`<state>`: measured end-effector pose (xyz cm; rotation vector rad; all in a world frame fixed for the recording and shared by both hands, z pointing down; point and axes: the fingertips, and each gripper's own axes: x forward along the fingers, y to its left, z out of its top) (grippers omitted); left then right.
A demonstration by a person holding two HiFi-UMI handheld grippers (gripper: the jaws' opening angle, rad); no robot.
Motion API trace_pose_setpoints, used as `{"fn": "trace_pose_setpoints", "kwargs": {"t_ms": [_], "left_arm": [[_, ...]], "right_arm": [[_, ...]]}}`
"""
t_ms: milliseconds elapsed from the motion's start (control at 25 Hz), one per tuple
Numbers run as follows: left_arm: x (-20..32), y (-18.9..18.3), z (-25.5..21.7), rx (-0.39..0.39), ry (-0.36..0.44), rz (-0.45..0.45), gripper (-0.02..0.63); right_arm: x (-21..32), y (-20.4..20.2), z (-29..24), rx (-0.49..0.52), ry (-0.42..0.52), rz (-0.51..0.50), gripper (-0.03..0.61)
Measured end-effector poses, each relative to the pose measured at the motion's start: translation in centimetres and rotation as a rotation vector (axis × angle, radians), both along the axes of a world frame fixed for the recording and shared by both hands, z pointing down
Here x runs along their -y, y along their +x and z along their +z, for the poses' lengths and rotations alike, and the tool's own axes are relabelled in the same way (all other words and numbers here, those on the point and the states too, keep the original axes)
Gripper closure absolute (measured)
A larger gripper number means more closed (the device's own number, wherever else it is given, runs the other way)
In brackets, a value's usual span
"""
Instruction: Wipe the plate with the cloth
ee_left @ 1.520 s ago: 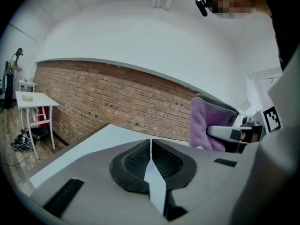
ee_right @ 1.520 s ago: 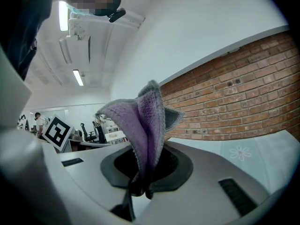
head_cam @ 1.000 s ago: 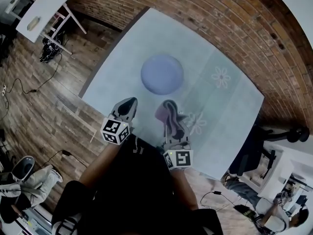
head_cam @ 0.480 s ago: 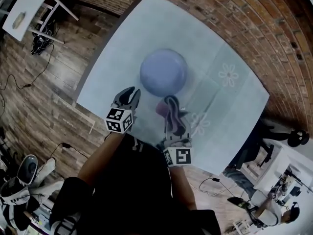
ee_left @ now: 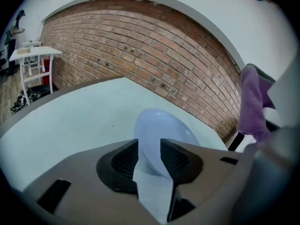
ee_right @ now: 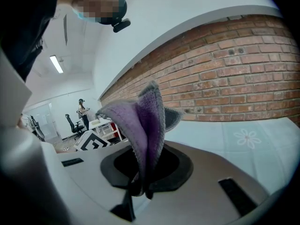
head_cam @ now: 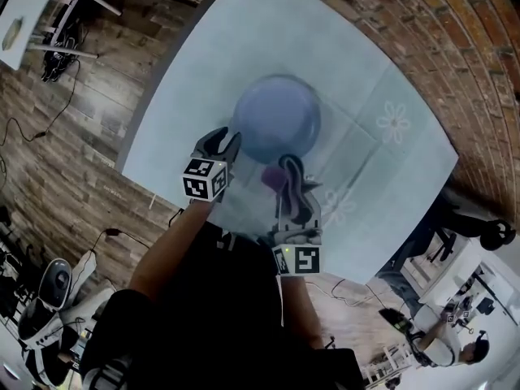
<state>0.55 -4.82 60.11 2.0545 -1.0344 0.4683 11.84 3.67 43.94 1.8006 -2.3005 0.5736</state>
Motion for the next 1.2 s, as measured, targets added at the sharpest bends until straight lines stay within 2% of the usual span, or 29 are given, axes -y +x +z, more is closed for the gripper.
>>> {"fn": "trace_pose_setpoints", "kwargs": {"t_ms": [160, 480, 560, 760, 1200], "left_arm": [[0.7, 0.4, 2.3, 0.017, -0.053, 0.013, 0.474], [1.2, 1.3, 4.4, 0.044, -0.11, 0.043, 0.476], [1.3, 1.2, 4.7, 0.033, -0.122, 0.033, 0.505], [1.3, 1.3, 4.8, 0.011, -0.131, 0.036, 0.508], [-3.7, -1.9, 4.7, 0.023, -0.202, 0.055, 0.532]], "right_arm": [[0.7, 0.2, 1.1, 0.005, -0.021, 0.019, 0.517], [1.2, 0.5, 2.0, 0.003, -0.037, 0.045, 0.517], [1.4, 0.8, 2.2, -0.002, -0.035, 0.047, 0.517], [0.9, 0.9, 2.9, -0.011, -0.053, 0.039, 0.517], [0.2, -1.2, 4.6, -0.037, -0.07, -0.036, 0.517]]}}
